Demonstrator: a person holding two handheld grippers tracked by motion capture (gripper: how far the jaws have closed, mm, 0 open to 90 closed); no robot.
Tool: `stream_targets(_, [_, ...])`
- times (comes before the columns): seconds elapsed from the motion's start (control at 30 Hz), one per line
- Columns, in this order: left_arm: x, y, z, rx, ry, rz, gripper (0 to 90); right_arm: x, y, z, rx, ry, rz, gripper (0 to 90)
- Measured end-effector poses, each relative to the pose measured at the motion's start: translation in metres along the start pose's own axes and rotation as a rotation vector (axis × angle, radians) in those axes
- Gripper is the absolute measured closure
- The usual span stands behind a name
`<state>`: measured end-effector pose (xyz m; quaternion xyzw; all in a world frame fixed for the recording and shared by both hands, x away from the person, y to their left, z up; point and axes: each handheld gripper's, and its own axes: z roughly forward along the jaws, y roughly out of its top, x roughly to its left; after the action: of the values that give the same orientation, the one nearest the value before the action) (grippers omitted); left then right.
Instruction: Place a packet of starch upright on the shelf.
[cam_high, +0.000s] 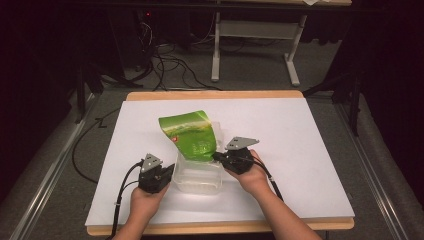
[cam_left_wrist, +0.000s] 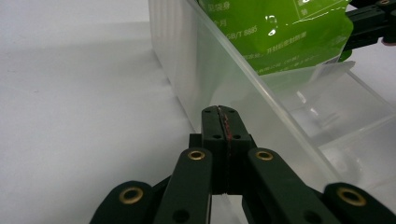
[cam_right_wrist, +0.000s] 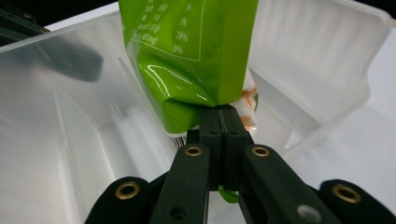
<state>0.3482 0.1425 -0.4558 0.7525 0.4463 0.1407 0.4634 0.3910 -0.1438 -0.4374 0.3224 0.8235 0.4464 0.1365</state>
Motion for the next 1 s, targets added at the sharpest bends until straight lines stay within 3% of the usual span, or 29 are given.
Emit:
stream_targets(0.2, [0.000,0.000,0.000,0.001,0.004,-0.001,90.0,-0.002,0.007,0.006,0.047,0.022,-0.005,90.0])
stream_targets(0.33, [-0.001,0.000,0.000,0.008,0.009,-0.006,90.0,-0.004,0.007,0.003,0.069,0.026,0.015,90.0])
stream_targets(0.43, [-0.001,0.000,-0.001,0.007,0.008,-0.009,90.0,-0.005,0.006,-0.011,0.021,0.005,0.027,85.4])
stream_targets(0.5, [-0.001,0.000,-0.001,0.005,0.007,-0.010,90.0,-0.007,0.007,-0.024,-0.035,0.007,0.042,83.1])
stream_targets(0.53, [-0.001,0.000,-0.001,0.005,0.006,-0.011,90.0,-0.005,0.013,-0.033,-0.095,0.017,0.046,78.4])
stream_targets(0.67, [-0.001,0.000,-0.001,0.005,0.005,-0.012,90.0,-0.002,0.028,-0.035,-0.158,0.036,0.060,71.5])
stream_targets(0.8, [-0.001,0.000,-0.002,0.003,0.003,-0.013,90.0,0.002,0.045,-0.025,-0.178,0.022,0.058,67.6])
stream_targets(0.87, [0.000,-0.001,-0.001,0.002,0.001,-0.013,90.0,0.000,0.047,-0.019,-0.158,0.012,0.073,66.8])
stream_targets(1.0, [0.000,-0.001,-0.001,-0.002,0.008,-0.001,90.0,-0.003,0.041,-0.012,-0.132,0.045,0.074,82.4])
